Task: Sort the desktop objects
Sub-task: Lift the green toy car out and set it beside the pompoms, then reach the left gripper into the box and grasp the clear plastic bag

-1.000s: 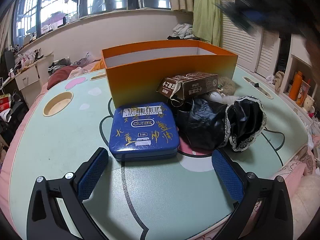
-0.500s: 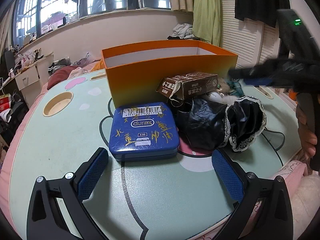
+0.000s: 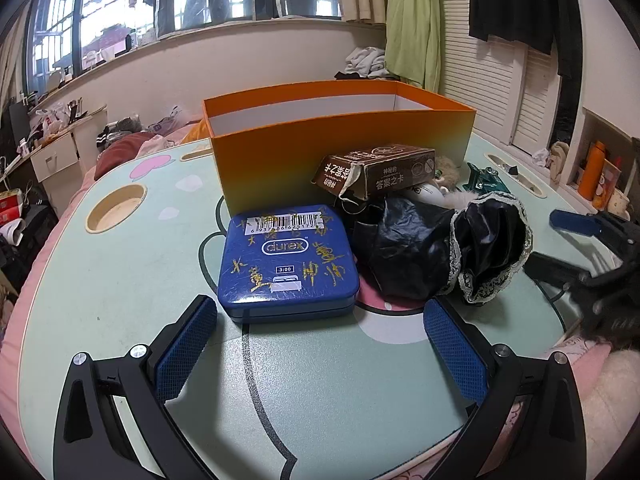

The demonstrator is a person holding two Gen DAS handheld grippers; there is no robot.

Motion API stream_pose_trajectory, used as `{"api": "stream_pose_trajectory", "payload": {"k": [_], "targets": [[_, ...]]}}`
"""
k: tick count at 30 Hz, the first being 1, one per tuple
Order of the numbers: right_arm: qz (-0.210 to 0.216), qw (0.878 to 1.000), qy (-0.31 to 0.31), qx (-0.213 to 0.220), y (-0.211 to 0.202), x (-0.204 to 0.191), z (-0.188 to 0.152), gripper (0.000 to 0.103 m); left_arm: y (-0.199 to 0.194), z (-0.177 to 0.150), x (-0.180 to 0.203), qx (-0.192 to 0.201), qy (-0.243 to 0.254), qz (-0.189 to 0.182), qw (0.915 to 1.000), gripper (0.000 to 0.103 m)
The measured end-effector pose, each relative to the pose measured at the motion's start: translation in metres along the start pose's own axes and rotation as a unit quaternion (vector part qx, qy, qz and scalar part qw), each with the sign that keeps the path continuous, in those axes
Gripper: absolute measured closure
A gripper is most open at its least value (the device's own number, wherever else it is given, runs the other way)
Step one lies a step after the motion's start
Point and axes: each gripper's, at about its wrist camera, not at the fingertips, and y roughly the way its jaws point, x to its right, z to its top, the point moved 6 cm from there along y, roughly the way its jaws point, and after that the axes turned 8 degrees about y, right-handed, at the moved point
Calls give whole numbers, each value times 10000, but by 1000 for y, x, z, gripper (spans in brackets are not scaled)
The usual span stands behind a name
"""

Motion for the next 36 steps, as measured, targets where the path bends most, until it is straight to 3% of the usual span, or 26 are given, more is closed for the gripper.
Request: {"api": "stream_pose_trajectory", "payload": {"k": [2,18,22,25,28,30,34,36], "targets": [[112,9999,75,72,5,-1,-3,0,0,0,0,-7,0,-4,10000,0],[152,9998,61,69,6,3,-3,0,-2,-1,-1,2,3,3,10000,0],[151,9998,61,68,6,3,-3,0,-27,9,-11,446,29,257,9987,1],[151,9998,61,72,6,3,-2,0,-54,33,-17,895,134,276,9955,7],[153,9998,62,72,6,5,-4,0,-69,71,-18,1105,73,-271,9935,15],[157,9998,64,70,6,4,-4,0,-67,102,-14,988,-28,-987,9902,21],[154,9998,61,70,6,4,-2,0,-25,157,-1,248,-306,-2059,9778,43],[160,9998,61,72,6,5,-5,0,12,176,7,-325,-512,-2597,9638,50]]}}
